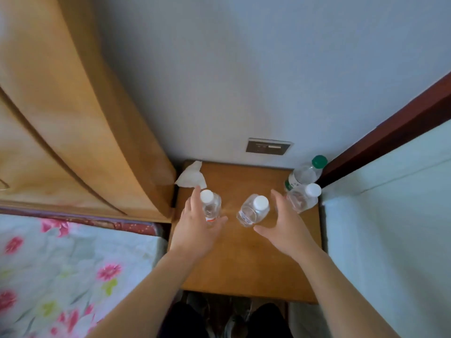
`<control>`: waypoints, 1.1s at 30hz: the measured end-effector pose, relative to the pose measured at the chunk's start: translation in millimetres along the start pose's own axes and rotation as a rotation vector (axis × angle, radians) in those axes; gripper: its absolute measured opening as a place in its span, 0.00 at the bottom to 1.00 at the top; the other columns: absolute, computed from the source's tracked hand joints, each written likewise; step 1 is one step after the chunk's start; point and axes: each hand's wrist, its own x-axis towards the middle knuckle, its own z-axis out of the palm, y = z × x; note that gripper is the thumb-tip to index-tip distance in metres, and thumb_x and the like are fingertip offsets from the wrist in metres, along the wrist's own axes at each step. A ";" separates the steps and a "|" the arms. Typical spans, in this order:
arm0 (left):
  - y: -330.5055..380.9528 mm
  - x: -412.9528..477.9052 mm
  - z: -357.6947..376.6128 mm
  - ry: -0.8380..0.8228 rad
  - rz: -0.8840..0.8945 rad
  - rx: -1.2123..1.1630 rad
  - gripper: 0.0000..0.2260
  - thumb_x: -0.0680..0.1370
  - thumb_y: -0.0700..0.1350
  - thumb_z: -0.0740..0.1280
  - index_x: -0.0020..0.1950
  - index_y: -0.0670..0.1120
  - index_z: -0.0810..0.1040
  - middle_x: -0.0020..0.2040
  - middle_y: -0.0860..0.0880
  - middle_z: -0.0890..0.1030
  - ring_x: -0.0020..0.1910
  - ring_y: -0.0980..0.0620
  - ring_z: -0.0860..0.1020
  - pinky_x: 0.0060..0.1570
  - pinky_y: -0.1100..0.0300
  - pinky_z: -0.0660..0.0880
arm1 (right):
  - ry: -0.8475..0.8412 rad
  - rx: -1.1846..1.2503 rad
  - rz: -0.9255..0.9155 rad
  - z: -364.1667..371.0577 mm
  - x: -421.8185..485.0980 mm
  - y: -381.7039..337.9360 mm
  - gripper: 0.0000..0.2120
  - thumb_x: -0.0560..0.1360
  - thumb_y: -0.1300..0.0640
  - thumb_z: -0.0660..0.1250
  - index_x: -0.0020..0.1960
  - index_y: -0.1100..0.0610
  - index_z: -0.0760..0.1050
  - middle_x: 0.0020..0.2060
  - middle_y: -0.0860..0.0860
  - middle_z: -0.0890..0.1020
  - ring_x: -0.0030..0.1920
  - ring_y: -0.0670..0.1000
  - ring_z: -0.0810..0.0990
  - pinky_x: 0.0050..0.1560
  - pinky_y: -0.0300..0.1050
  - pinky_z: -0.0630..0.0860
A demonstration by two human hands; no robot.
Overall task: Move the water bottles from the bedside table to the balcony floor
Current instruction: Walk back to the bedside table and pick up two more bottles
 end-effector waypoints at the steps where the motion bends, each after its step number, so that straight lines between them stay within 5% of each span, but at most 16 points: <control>1: -5.6 6.5 7.8 0.020 0.004 -0.010 0.41 0.74 0.61 0.71 0.78 0.57 0.49 0.75 0.53 0.64 0.72 0.50 0.67 0.62 0.51 0.74 | -0.015 0.015 -0.020 4.0 8.2 4.9 0.48 0.70 0.49 0.77 0.80 0.45 0.50 0.78 0.43 0.59 0.77 0.48 0.59 0.74 0.52 0.61; 6: -21.1 26.2 33.1 0.126 -0.044 -0.082 0.35 0.71 0.59 0.75 0.71 0.59 0.59 0.67 0.57 0.73 0.62 0.53 0.76 0.54 0.57 0.75 | -0.062 0.061 -0.092 20.0 35.2 19.4 0.45 0.69 0.50 0.78 0.77 0.40 0.56 0.73 0.36 0.64 0.69 0.36 0.57 0.70 0.42 0.57; 14: -23.8 39.3 35.3 0.150 -0.063 -0.135 0.28 0.70 0.58 0.77 0.63 0.62 0.65 0.55 0.61 0.76 0.53 0.58 0.77 0.51 0.57 0.78 | -0.015 0.038 -0.094 27.2 46.2 21.2 0.39 0.67 0.51 0.79 0.71 0.40 0.63 0.61 0.37 0.74 0.64 0.42 0.72 0.66 0.44 0.72; 22: -29.7 29.5 12.2 0.144 -0.076 -0.160 0.25 0.70 0.57 0.77 0.64 0.60 0.70 0.56 0.60 0.77 0.54 0.57 0.77 0.55 0.53 0.78 | -0.007 0.048 -0.104 17.7 34.5 4.5 0.37 0.67 0.55 0.78 0.71 0.41 0.65 0.60 0.37 0.75 0.63 0.43 0.74 0.64 0.47 0.75; 33: 10.5 -17.8 -90.7 0.183 0.056 -0.205 0.24 0.69 0.55 0.77 0.59 0.62 0.70 0.52 0.59 0.80 0.50 0.56 0.79 0.48 0.52 0.80 | -0.020 0.039 -0.155 -24.6 -31.8 -76.0 0.36 0.66 0.56 0.76 0.69 0.39 0.66 0.57 0.36 0.75 0.59 0.44 0.76 0.59 0.51 0.79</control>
